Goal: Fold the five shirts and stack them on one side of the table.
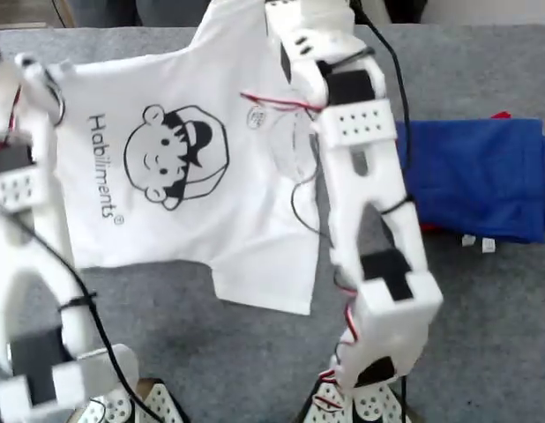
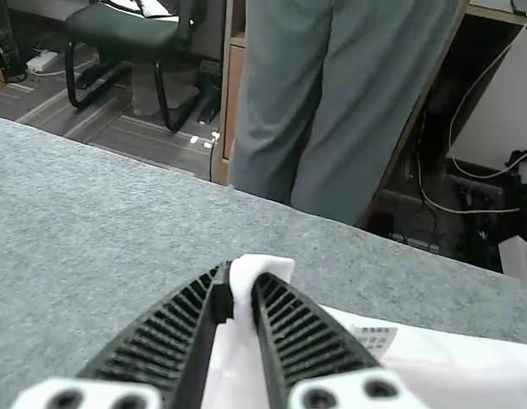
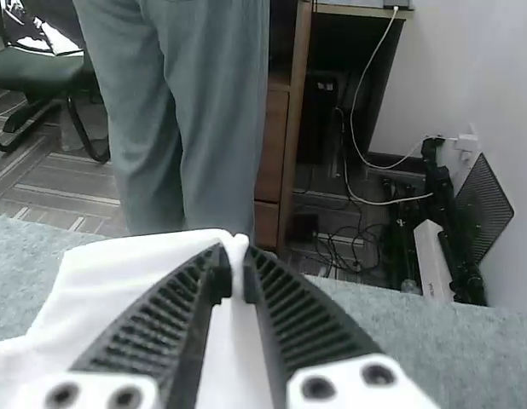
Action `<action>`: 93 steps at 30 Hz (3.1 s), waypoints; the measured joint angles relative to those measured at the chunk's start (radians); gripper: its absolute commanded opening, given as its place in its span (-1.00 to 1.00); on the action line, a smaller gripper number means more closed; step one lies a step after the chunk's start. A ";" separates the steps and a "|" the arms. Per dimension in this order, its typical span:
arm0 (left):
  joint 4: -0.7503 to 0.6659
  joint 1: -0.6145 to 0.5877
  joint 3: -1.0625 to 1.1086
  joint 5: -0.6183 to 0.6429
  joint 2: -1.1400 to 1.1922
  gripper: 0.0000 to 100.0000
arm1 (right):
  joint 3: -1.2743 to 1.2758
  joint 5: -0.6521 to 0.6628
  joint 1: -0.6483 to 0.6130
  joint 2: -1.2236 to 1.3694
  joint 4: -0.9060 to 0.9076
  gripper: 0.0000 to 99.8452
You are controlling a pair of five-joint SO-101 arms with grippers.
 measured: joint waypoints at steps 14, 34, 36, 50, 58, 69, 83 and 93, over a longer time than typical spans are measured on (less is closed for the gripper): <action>0.400 0.034 -0.287 -0.003 0.235 -0.94 | -0.862 0.014 0.015 0.491 0.727 -0.97; 0.450 0.063 0.221 -0.169 0.235 -0.94 | -0.310 0.157 0.031 0.258 1.129 -0.97; 0.450 0.046 0.229 -0.193 0.235 -0.94 | -0.170 0.186 0.029 0.178 1.126 -0.97; 0.473 -0.028 0.247 -0.284 0.235 -0.94 | 0.694 0.269 0.040 -0.371 0.875 -0.97; 0.493 -0.081 0.247 -0.358 0.235 -0.94 | 1.073 0.269 0.040 -0.577 0.733 -0.97; 0.629 -0.084 0.209 -0.404 0.235 -0.94 | 1.283 0.305 0.040 -0.756 0.690 -0.97; 0.749 -0.094 -0.219 -0.172 0.040 -0.94 | 0.967 0.084 0.075 -0.922 0.637 -0.97; 0.919 -0.049 -0.400 -0.147 -0.420 -0.94 | 0.358 -0.097 0.210 -0.973 0.637 -0.97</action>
